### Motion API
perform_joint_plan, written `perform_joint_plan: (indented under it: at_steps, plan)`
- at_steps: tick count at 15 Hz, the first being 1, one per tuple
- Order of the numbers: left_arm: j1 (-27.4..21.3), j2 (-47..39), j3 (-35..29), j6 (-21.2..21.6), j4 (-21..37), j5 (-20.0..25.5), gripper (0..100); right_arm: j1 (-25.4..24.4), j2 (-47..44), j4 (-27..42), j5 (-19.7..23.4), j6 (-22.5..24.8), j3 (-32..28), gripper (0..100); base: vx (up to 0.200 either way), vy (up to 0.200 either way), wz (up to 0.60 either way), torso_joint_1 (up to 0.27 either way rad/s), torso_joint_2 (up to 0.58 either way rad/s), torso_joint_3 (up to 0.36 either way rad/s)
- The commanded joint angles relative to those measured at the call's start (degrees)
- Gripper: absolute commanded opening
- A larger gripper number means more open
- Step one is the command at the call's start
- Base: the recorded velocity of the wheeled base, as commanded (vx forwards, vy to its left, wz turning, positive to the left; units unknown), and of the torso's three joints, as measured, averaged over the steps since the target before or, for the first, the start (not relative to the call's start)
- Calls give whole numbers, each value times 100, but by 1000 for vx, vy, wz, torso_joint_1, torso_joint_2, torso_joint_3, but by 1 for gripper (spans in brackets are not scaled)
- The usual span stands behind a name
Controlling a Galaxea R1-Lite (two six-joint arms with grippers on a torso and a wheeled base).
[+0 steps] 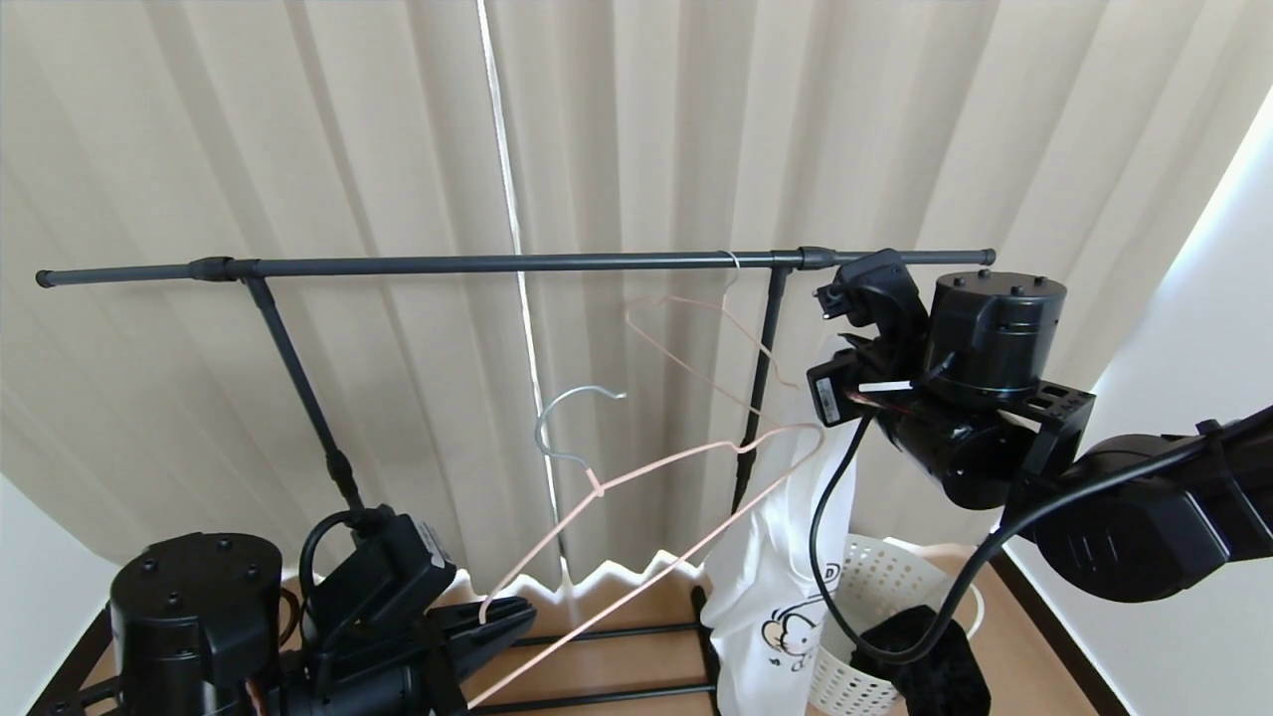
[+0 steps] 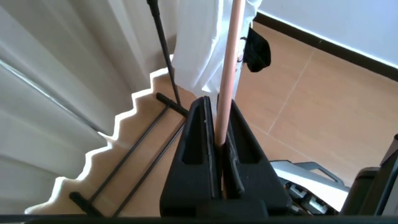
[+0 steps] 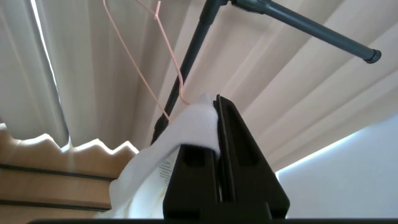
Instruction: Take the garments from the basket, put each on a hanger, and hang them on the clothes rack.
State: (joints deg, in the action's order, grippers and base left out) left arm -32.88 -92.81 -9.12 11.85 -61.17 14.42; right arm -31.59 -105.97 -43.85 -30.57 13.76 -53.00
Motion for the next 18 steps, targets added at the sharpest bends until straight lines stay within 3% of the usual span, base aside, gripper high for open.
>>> perform_joint_plan:
  at_steps: [1,3,8,12,18]
  plan:
    - [-78,-168,-125,-113,-35,-10,0,-14,-11,-10,-1,4,9,0,0,0,0,0,0,0]
    - [-78,-291,-231,-183,-53,-27,0,-23,6,-10,-1,-5,36,0,0,0,0,0,0,0]
    - [-114,-493,-415,-816,-369,-53,0,-208,-64,-10,-10,-14,89,0,0,0,0,0,0,0]
    - [-131,-651,-442,-851,-562,-150,0,-348,-55,-27,-36,-5,176,0,0,0,0,0,0,0]
    - [-307,-686,-459,-842,-668,-405,0,-963,-20,-370,-107,12,387,0,0,0,0,0,0,0]
